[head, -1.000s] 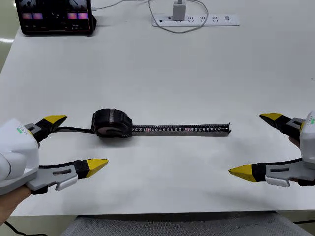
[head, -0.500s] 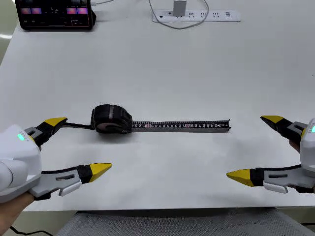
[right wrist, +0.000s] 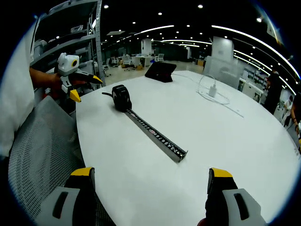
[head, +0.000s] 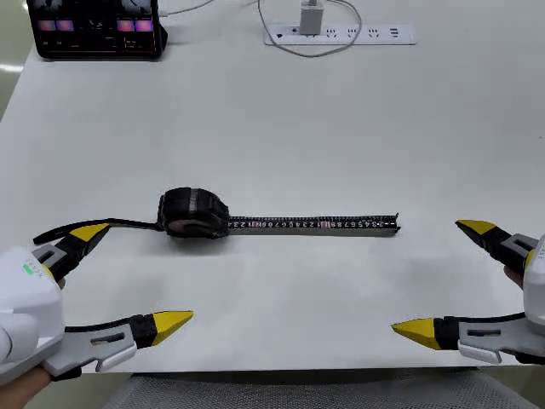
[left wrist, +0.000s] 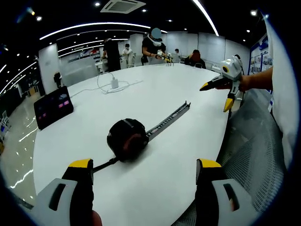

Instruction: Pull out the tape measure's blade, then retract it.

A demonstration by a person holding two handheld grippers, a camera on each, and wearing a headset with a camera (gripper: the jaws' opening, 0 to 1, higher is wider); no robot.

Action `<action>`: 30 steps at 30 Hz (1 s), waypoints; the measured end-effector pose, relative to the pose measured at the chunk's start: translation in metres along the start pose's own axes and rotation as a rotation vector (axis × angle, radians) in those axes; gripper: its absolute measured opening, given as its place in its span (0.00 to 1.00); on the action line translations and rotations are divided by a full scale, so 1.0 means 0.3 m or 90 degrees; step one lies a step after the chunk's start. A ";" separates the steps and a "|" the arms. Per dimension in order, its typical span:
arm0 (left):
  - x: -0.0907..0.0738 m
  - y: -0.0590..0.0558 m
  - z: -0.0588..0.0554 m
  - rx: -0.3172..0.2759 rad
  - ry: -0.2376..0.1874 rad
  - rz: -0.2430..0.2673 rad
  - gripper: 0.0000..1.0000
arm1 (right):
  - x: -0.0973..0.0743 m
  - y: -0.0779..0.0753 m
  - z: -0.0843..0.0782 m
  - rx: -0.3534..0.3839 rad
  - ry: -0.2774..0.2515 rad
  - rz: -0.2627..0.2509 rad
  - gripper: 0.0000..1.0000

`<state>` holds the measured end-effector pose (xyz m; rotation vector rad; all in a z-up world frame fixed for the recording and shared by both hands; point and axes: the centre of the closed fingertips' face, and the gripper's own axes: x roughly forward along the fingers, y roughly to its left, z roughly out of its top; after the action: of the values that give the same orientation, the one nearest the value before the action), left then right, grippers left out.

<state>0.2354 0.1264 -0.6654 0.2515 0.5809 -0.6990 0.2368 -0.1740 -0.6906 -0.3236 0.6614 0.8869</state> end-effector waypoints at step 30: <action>-0.014 -0.017 -0.031 -0.003 0.011 -0.006 0.90 | -0.004 0.001 -0.024 0.006 0.006 -0.002 0.99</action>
<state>0.2255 0.1287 -0.6707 0.2512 0.5999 -0.7048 0.2334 -0.1783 -0.6952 -0.3211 0.6731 0.8798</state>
